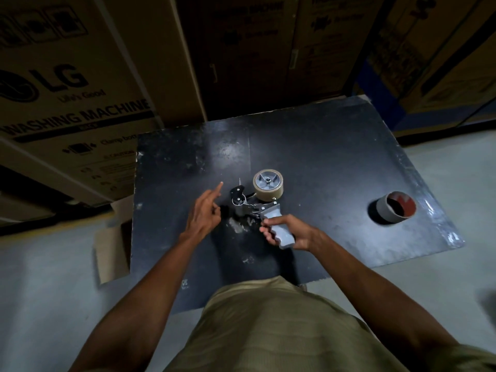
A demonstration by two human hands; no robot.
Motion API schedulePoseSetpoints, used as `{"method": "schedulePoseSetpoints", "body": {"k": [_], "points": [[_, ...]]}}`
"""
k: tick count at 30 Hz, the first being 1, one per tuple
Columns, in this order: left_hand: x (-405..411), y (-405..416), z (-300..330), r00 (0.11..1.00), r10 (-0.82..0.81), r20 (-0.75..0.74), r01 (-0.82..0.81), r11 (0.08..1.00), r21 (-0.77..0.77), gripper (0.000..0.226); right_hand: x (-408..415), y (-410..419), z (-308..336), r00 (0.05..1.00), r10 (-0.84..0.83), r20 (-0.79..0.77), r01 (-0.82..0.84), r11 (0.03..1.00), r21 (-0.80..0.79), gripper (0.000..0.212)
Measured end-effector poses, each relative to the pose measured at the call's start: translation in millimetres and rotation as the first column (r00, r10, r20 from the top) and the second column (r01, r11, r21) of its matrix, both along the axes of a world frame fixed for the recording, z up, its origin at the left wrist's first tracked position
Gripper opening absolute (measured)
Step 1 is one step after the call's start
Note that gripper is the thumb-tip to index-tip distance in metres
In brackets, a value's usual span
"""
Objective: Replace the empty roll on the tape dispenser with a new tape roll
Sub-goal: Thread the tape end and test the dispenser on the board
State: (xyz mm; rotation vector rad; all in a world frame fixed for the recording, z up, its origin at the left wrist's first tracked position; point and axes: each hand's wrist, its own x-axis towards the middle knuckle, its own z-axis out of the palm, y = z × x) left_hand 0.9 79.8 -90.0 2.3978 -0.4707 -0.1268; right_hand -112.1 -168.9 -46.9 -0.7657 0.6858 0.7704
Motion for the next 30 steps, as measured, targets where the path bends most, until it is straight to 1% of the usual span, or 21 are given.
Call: {"method": "schedulePoseSetpoints", "body": {"k": [3,5,8,10,11,13,15,17,20,22,24,26,28,30], "points": [[-11,8,-10,0.995,0.049,-0.081,-0.048,0.999,0.007,0.082,1,4,-3,0.998,-0.056,-0.012,0.057,0.993,0.106,0.007],[-19,11,-16,0.991,0.07,-0.116,-0.067,0.997,0.025,0.083,4,8,-4,0.994,-0.108,-0.002,0.107,0.984,0.145,0.007],[-27,9,-18,0.988,0.084,-0.132,-0.076,0.995,0.063,0.085,10,14,1,0.978,-0.209,0.005,0.205,0.964,0.169,0.007],[-30,6,-18,0.985,0.089,-0.148,-0.075,0.992,0.1,0.084,16,16,5,0.961,-0.277,0.021,0.272,0.953,0.133,0.011],[-30,5,-18,0.984,0.092,-0.152,-0.076,0.991,0.108,0.084,19,16,7,0.953,-0.3,0.039,0.296,0.951,0.09,0.015],[-32,4,-18,0.983,0.101,-0.155,-0.085,0.99,0.108,0.082,25,16,14,0.939,-0.328,0.104,0.334,0.941,-0.05,0.016],[-32,4,-17,0.983,0.108,-0.149,-0.092,0.989,0.115,0.081,30,16,21,0.928,-0.312,0.206,0.359,0.896,-0.262,0.013],[-32,3,-15,0.985,0.108,-0.137,-0.091,0.988,0.127,0.08,36,17,22,0.913,-0.254,0.319,0.383,0.804,-0.455,0.015],[-35,2,-13,0.988,0.093,-0.123,-0.074,0.986,0.147,0.079,46,23,17,0.9,-0.113,0.422,0.393,0.631,-0.669,0.025],[-38,3,-15,0.986,0.09,-0.139,-0.069,0.986,0.151,0.08,54,28,5,0.914,-0.005,0.405,0.353,0.499,-0.791,0.031],[-41,3,-16,0.983,0.094,-0.156,-0.071,0.987,0.142,0.08,59,29,-11,0.937,0.06,0.344,0.293,0.403,-0.867,0.034],[-46,3,-18,0.98,0.102,-0.173,-0.077,0.987,0.143,0.079,61,28,-28,0.949,0.108,0.296,0.245,0.341,-0.908,0.04],[-51,4,-18,0.978,0.099,-0.186,-0.073,0.987,0.143,0.078,62,28,-40,0.951,0.167,0.261,0.2,0.31,-0.929,0.045],[-54,4,-19,0.978,0.089,-0.187,-0.062,0.987,0.146,0.076,64,29,-37,0.946,0.223,0.235,0.173,0.265,-0.949,0.039]]}}
